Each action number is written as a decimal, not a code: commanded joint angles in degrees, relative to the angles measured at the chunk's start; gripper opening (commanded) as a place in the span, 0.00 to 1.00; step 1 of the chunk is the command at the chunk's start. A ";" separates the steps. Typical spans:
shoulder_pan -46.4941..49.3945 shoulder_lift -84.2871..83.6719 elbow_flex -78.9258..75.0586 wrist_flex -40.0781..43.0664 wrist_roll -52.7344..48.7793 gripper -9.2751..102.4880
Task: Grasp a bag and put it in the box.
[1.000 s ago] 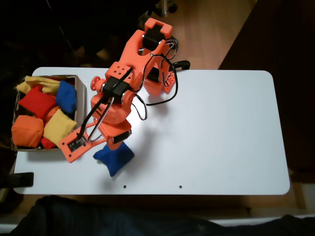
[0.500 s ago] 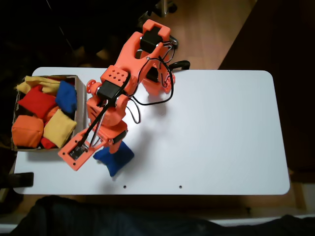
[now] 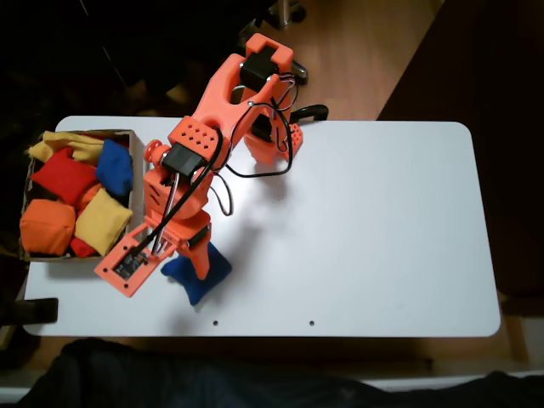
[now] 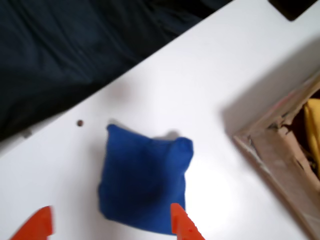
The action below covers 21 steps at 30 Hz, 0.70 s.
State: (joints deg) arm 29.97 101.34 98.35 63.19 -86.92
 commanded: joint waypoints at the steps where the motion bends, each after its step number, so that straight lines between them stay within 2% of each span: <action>1: 1.05 1.58 2.37 -4.22 -0.88 0.55; 11: 1.41 2.55 6.86 -10.11 -1.14 0.59; 21: 2.02 4.66 12.66 -16.44 -1.58 0.71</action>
State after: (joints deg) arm 31.29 102.83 110.83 48.25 -88.33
